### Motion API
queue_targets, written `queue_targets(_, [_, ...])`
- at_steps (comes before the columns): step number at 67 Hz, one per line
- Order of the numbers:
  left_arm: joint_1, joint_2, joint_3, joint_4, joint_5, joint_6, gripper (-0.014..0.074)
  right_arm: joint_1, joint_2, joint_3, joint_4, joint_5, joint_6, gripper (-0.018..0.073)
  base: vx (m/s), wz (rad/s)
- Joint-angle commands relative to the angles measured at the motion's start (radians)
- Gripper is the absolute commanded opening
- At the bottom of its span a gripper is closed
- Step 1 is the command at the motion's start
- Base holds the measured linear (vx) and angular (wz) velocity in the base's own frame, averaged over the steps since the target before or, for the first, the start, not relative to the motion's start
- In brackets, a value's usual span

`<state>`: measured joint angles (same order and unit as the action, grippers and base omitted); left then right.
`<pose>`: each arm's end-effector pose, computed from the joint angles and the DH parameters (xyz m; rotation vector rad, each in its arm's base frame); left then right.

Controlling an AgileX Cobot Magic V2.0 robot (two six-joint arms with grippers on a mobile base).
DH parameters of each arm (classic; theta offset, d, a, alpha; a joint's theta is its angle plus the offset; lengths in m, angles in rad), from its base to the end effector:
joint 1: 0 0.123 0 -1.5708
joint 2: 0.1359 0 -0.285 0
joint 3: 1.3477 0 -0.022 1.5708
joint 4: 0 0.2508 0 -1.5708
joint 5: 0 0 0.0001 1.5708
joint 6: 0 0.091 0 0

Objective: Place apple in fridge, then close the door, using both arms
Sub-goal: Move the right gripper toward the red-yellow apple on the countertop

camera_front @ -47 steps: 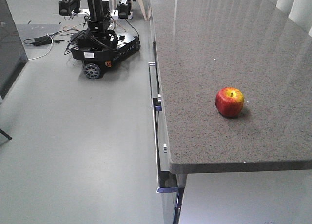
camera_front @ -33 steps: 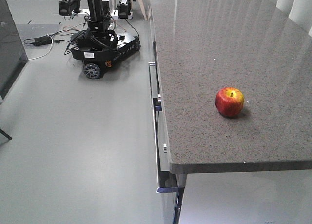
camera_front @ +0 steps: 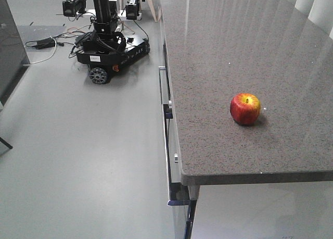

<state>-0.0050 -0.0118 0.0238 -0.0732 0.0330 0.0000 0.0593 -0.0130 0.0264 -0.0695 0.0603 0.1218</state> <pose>0.0566 -0.0005 0.2028 -0.0502 1.5280 -0.0642 0.0566 0.0030 0.1995 -0.0020 1.5578 0.0849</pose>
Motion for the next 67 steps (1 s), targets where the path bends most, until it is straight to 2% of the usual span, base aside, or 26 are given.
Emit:
queue_targets(1, [0.001,-0.015,0.028,-0.005,-0.077,-0.009,-0.0006,-0.001,-0.006,-0.003,-0.012,-0.161,-0.019,-0.0002,0.0,0.0])
queue_targets(12, [0.001,-0.015,0.028,-0.005,-0.077,-0.009,-0.0006,-0.001,0.001,-0.137,0.019,-0.172,-0.009,-0.0002,0.0,0.0])
queue_targets(27, [0.001,-0.015,0.028,-0.005,-0.077,-0.009,-0.0006,-0.001,0.153,-0.41,0.014,0.019,-0.017,-0.0002,0.0,0.0])
queue_targets(38, [0.001,-0.015,0.028,-0.005,-0.077,-0.009,-0.0006,-0.001,0.312,-0.551,0.016,0.143,-0.017,-0.0002,0.0,0.0])
queue_targets(46, [0.001,-0.015,0.028,-0.005,-0.077,-0.009,-0.0006,-0.001,0.416,-0.619,0.017,0.23,-0.029,-0.0002,0.0,0.0])
queue_targets(55, [0.001,-0.015,0.028,-0.005,-0.077,-0.009,-0.0006,-0.001,0.514,-0.646,0.049,0.257,-0.046,-0.0002,0.0,0.0])
queue_targets(67, [0.001,-0.015,0.028,-0.005,-0.077,-0.009,-0.0006,0.001,0.594,-0.666,0.051,0.291,-0.159,0.0,0.0,0.0])
